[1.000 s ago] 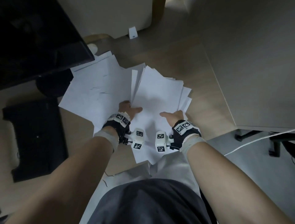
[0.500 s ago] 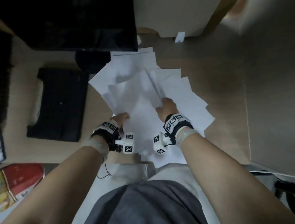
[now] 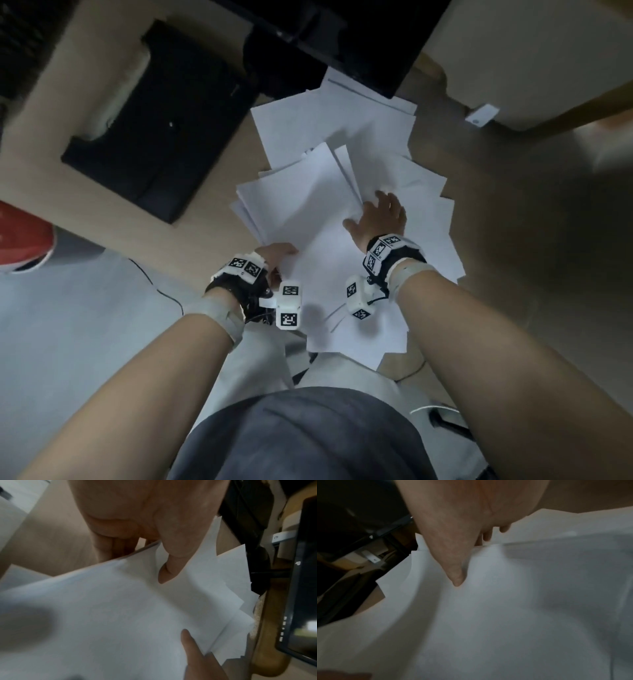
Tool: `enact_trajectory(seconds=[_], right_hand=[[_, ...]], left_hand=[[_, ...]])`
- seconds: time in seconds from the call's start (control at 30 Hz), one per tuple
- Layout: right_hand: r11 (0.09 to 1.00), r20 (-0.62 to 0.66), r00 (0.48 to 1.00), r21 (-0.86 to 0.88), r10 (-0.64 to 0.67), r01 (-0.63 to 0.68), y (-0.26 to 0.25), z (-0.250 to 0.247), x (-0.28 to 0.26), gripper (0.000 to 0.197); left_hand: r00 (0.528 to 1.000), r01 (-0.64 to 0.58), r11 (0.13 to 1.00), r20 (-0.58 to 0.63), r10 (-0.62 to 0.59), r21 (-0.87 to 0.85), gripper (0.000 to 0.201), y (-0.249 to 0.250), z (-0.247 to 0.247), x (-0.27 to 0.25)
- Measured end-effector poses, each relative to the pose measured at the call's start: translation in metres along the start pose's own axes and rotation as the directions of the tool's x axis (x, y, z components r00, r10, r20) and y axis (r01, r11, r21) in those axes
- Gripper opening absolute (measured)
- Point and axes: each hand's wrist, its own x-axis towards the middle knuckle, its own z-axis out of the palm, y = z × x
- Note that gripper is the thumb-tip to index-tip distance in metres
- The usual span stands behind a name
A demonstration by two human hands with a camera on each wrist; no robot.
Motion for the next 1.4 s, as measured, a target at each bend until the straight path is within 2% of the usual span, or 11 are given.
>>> enact_trajectory(seconds=[0.3, 0.37, 0.5, 0.6, 0.7, 0.77, 0.9, 1.0, 1.17, 1.3, 1.4], right_hand=[[0.911, 0.048, 0.978, -0.357, -0.203, 0.207, 0.018, -0.024, 0.020, 0.071], [0.914, 0.092, 0.982, -0.359, -0.166, 0.188, 0.021, -0.025, 0.017, 0.067], [0.955, 0.154, 0.980, -0.249, -0.124, 0.160, 0.036, -0.021, 0.006, 0.058], [0.990, 0.119, 0.984, 0.068, -0.129, 0.122, 0.044, -0.015, -0.003, 0.052], [0.760, 0.174, 0.982, 0.647, -0.068, -0.061, 0.043, -0.002, -0.016, 0.049], [0.595, 0.259, 0.965, 0.783, -0.041, -0.184, 0.043, -0.001, -0.026, 0.067], [0.532, 0.254, 0.967, 0.823, -0.034, -0.198, 0.040, 0.000, -0.037, 0.026], [0.460, 0.166, 0.983, 0.869, 0.074, -0.181, 0.045, -0.008, -0.044, 0.030], [0.195, 0.126, 0.932, 0.960, 0.339, -0.201, 0.080, -0.032, -0.062, 0.037], [0.133, 0.127, 0.877, 0.969, 0.462, -0.210, 0.099, -0.029, -0.074, 0.075], [0.128, 0.121, 0.882, 0.972, 0.456, -0.199, 0.095, -0.032, -0.087, 0.070]], left_hand=[[0.987, -0.104, 0.983, -0.135, 0.084, -0.150, 0.066, -0.007, 0.010, -0.004], [0.972, -0.132, 0.987, -0.205, 0.110, -0.094, 0.052, -0.004, 0.016, -0.008], [0.932, -0.265, 0.962, -0.272, 0.239, -0.064, 0.044, 0.003, 0.023, -0.012], [0.897, -0.337, 0.940, -0.319, 0.307, -0.044, 0.045, 0.002, 0.024, -0.013], [0.869, -0.413, 0.905, -0.342, 0.357, -0.104, 0.048, 0.003, 0.023, -0.019], [0.870, -0.412, 0.908, -0.333, 0.365, -0.081, 0.048, 0.005, 0.019, -0.016], [0.846, -0.446, 0.895, -0.325, 0.423, 0.002, 0.034, 0.015, 0.009, -0.026], [0.841, -0.420, 0.907, -0.363, 0.402, 0.031, 0.041, 0.020, -0.003, -0.020], [0.828, -0.445, 0.895, -0.381, 0.411, -0.002, 0.005, 0.037, -0.016, -0.013], [0.861, -0.467, 0.864, -0.317, 0.397, -0.187, 0.042, 0.055, -0.008, -0.030], [0.902, -0.400, 0.883, -0.280, 0.330, -0.247, 0.032, 0.061, -0.013, -0.027]])
